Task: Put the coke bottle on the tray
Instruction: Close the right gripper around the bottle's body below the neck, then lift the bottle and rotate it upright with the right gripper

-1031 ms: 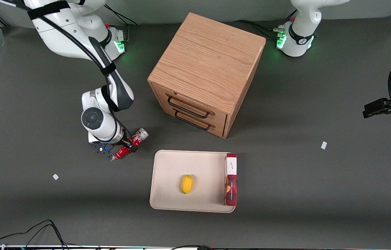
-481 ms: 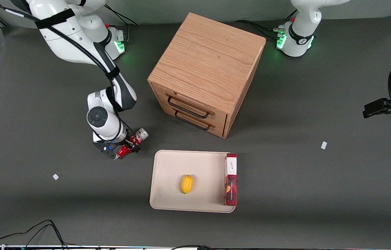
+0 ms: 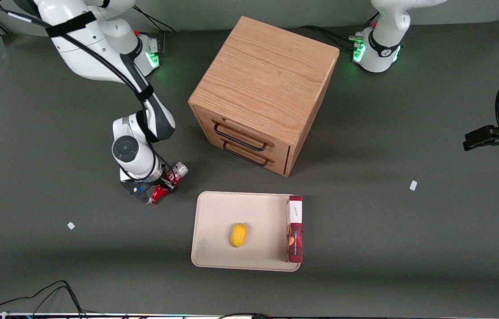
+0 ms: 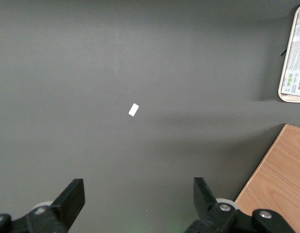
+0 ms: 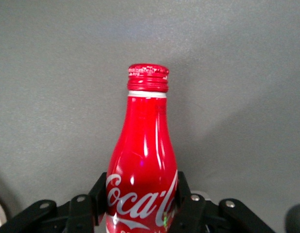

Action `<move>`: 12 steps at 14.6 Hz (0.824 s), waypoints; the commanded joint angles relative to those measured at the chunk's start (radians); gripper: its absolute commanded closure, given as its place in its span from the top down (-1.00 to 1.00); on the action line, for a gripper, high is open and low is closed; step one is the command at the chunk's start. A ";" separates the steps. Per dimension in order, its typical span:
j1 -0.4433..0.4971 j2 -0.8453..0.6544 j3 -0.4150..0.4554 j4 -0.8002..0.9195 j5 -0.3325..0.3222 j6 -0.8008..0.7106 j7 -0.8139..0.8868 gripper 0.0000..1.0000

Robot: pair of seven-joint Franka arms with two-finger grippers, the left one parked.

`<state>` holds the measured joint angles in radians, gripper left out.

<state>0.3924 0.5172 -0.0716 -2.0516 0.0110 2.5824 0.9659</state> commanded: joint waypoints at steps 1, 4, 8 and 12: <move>-0.010 -0.055 0.012 0.005 0.015 -0.017 -0.045 -0.86; -0.029 -0.097 0.009 0.120 0.014 -0.207 -0.110 -0.91; -0.052 -0.098 -0.008 0.362 0.004 -0.445 -0.241 -0.91; -0.081 -0.046 -0.008 0.641 0.003 -0.677 -0.418 -0.91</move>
<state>0.3171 0.4145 -0.0811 -1.5791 0.0107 2.0185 0.6463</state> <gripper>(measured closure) 0.423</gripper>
